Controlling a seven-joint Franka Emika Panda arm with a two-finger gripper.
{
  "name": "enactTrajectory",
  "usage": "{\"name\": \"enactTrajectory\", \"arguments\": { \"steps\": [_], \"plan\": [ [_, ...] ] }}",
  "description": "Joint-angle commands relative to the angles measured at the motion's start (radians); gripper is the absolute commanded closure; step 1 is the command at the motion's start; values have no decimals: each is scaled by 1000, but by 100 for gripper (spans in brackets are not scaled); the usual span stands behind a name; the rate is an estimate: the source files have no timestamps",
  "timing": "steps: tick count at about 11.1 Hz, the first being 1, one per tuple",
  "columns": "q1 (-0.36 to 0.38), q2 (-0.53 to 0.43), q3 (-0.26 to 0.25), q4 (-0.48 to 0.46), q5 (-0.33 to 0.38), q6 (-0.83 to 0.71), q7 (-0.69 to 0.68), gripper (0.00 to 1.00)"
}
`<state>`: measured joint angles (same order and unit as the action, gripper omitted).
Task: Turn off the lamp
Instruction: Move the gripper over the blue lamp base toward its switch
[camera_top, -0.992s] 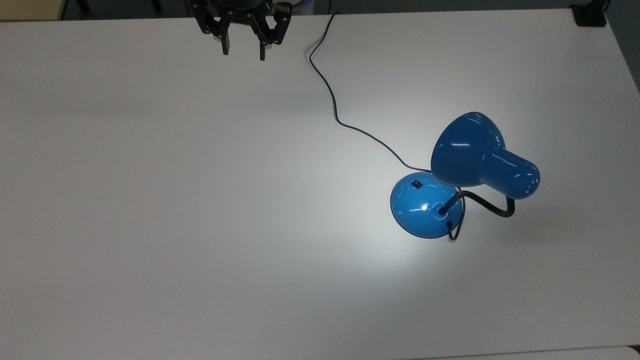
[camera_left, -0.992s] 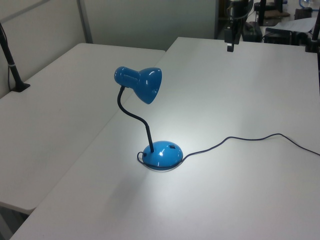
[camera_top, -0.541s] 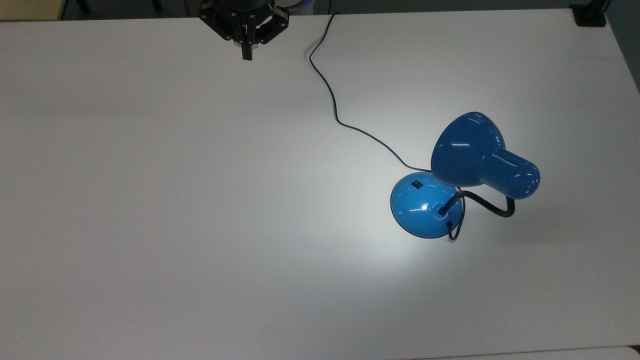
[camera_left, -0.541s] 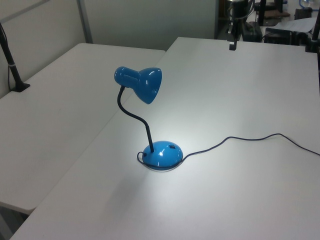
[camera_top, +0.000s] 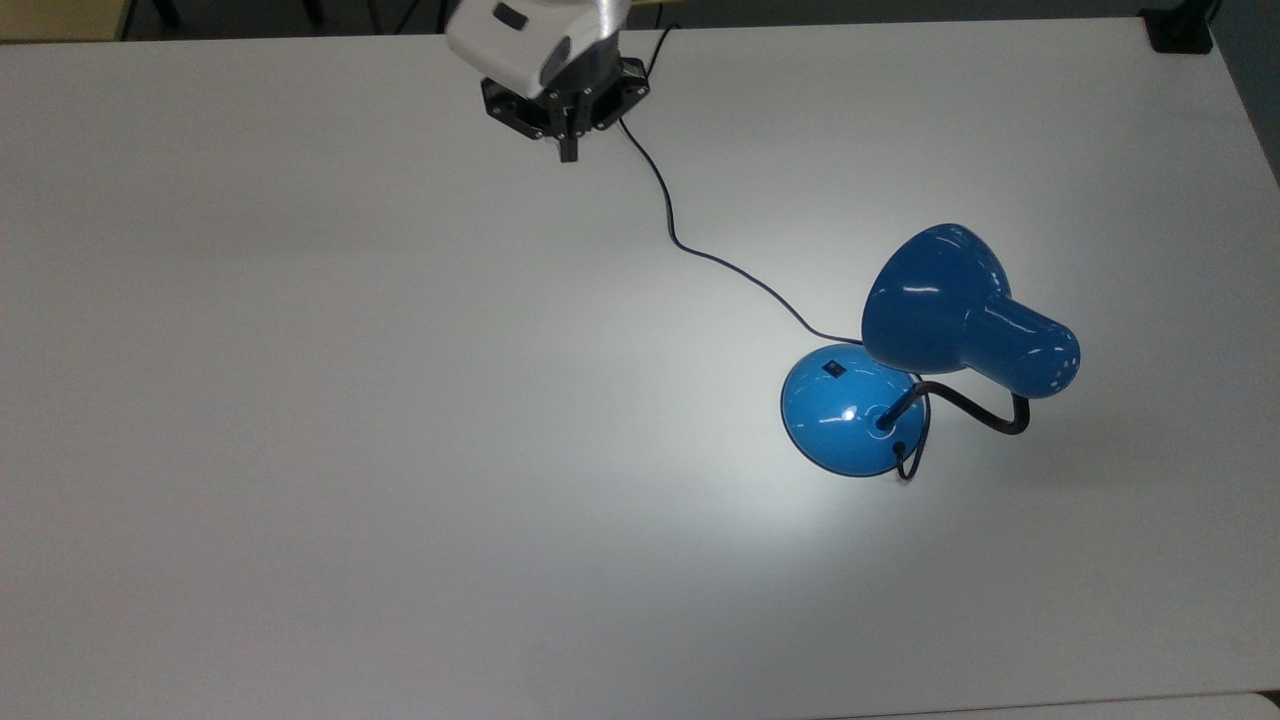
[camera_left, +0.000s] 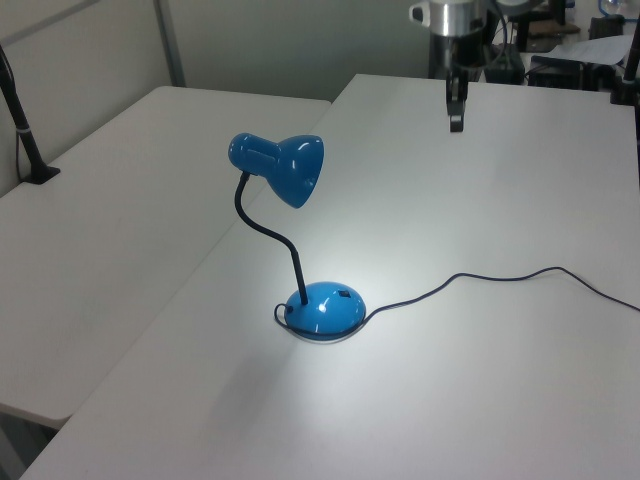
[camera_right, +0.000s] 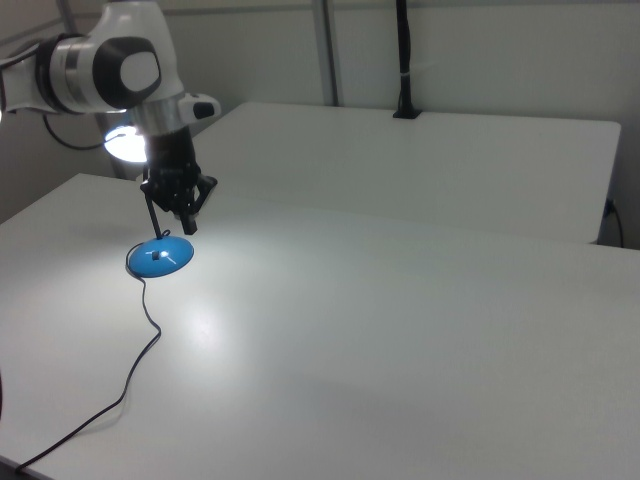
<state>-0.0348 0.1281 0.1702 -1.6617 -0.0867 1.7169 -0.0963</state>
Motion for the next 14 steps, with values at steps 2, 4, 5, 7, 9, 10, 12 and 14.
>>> {"name": "enactTrajectory", "arguments": {
  "steps": [2, 4, 5, 7, 9, 10, 12, 14],
  "plan": [
    [137, 137, -3, -1, 16, 203, -135, 100],
    [185, 177, 2, -6, 37, 306, -157, 100],
    [197, 208, 3, -3, 42, 349, -157, 100],
    [219, 261, 25, -4, 48, 478, -155, 100],
    [222, 301, 46, -3, 48, 545, -155, 100],
    [233, 317, 48, -4, 48, 581, -155, 100],
    [239, 343, 48, -4, 42, 618, -160, 100],
    [240, 355, 48, -4, 45, 653, -201, 100]
  ]
}}
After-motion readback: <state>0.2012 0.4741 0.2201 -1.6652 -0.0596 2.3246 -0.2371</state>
